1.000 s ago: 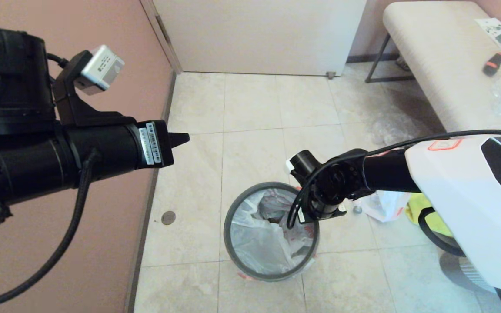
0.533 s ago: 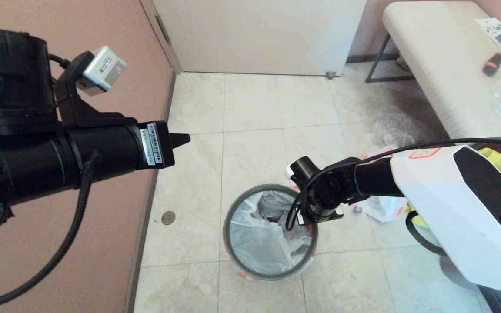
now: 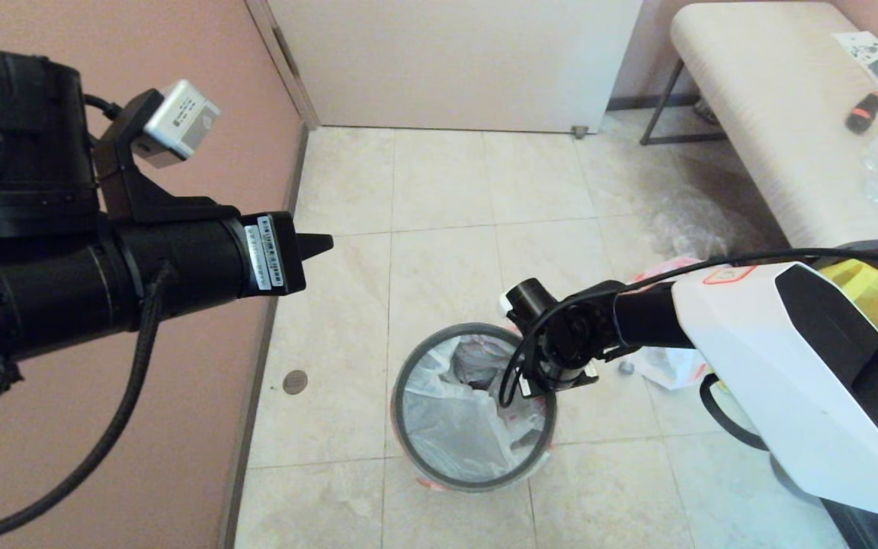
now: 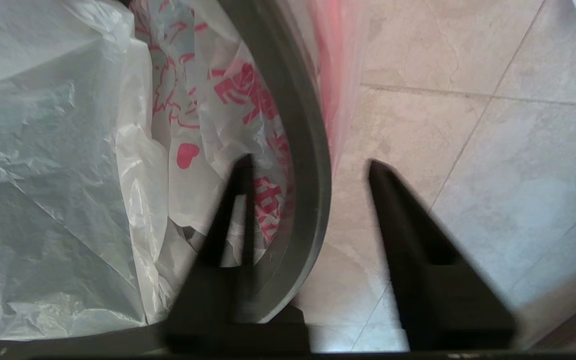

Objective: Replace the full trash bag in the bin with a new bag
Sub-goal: Place the trash can ring on the trash can

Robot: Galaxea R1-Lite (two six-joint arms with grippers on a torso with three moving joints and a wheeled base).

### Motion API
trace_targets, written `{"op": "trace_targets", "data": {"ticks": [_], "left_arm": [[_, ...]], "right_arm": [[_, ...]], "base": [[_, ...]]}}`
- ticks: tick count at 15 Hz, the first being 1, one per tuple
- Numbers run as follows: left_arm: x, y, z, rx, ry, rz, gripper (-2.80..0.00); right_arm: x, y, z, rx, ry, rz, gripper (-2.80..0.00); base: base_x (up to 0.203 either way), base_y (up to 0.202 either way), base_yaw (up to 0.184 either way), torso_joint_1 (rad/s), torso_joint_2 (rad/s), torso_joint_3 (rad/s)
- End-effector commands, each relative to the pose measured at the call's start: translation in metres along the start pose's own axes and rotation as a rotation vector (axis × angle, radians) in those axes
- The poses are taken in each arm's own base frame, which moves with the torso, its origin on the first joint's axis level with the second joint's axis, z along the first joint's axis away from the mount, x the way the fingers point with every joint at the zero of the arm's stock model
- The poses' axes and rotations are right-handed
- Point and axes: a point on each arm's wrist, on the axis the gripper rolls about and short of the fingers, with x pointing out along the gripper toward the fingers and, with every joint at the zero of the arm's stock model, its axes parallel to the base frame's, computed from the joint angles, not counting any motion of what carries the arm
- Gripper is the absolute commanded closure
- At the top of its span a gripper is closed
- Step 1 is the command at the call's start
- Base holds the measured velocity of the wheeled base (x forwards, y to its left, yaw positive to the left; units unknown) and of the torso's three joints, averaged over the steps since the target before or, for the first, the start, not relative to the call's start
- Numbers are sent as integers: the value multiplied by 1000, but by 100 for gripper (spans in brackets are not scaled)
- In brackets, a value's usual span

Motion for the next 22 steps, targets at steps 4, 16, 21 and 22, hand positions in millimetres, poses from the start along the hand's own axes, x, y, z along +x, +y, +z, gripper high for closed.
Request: {"op": "trace_targets", "data": {"ticks": [4,16,21,22], "left_arm": [[2,1,-1,-3,10,-10,0],[142,117,-122,-108,602,-219,0],[173,126,-166,-151,695,-288,0],[175,126,-169,-155,701,-290,0]], "right_arm": [[-32,-9,9,28,-44,28,-280],[-6,-37,-2,107,166,609,0],[18,-52,3,123,139,651,0],[21,-53,3,123,142,653,0]], "base": [[0,0,0,0,0,0],[0,0,0,0,0,0],[0,0,0,0,0,0],[0,0,0,0,0,0]]}}
